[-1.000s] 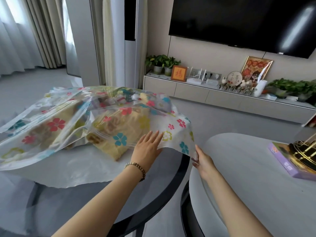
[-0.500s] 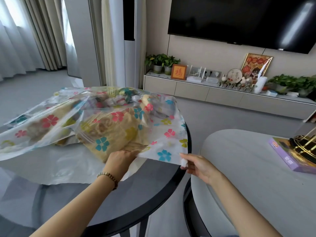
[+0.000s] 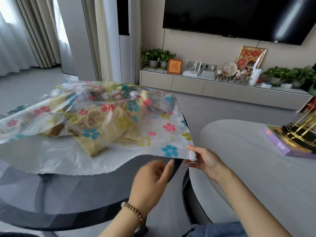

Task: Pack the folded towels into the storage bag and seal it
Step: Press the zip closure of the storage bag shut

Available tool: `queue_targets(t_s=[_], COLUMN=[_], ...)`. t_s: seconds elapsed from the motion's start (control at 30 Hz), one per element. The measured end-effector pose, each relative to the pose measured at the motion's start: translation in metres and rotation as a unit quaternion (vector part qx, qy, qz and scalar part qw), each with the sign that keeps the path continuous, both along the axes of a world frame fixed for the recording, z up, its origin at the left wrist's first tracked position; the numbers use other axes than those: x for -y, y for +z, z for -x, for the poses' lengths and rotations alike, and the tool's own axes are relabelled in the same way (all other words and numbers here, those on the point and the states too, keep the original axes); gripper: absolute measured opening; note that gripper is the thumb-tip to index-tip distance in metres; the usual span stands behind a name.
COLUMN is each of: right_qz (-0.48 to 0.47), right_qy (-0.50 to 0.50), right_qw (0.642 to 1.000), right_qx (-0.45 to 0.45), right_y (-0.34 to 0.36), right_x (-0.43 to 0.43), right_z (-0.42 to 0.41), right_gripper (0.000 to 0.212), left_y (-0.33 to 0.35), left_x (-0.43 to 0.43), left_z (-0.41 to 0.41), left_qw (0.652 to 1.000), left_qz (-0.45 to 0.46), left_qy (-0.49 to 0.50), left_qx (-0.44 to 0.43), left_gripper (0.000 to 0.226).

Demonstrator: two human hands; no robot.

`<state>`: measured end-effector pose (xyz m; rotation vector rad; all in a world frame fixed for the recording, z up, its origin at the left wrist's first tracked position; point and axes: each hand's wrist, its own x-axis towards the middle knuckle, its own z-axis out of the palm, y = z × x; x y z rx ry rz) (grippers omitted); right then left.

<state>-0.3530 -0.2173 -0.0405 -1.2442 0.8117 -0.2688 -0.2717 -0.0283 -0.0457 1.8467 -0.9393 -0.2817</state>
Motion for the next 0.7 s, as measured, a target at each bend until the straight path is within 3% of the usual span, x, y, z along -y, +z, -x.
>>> queue_targets(t_s=[0.07, 0.1, 0.17, 0.33, 0.43, 0.7], right_qz=[0.004, 0.010, 0.028, 0.097, 0.110, 0.139], right_qy=[0.010, 0.019, 0.039, 0.007, -0.020, 0.046], right_qw=[1.000, 1.000, 0.998, 0.995, 0.994, 0.989], right_qx=[-0.013, -0.021, -0.032, -0.026, -0.007, -0.017], right_y=[-0.001, -0.003, -0.007, -0.020, -0.030, -0.045], right_x=[0.002, 0.002, 0.001, -0.001, 0.002, 0.015], right_z=[0.005, 0.007, 0.011, 0.017, 0.028, 0.036], right_gripper=[0.019, 0.021, 0.027, 0.041, 0.043, 0.038], left_y=[-0.004, -0.007, -0.015, -0.030, -0.036, -0.055], left_x=[0.018, 0.029, 0.050, 0.077, 0.082, 0.083], left_z=[0.017, 0.021, 0.025, 0.027, 0.026, 0.035], left_qw=[0.951, 0.919, 0.895, 0.918, 0.909, 0.907], left_qz=[-0.049, -0.056, -0.029, 0.027, 0.043, 0.033], left_qy=[-0.085, -0.095, -0.066, -0.015, -0.039, -0.071], left_qx=[-0.292, -0.377, -0.440, -0.396, -0.412, -0.413], left_gripper=[0.066, 0.064, 0.055, 0.044, 0.044, 0.047])
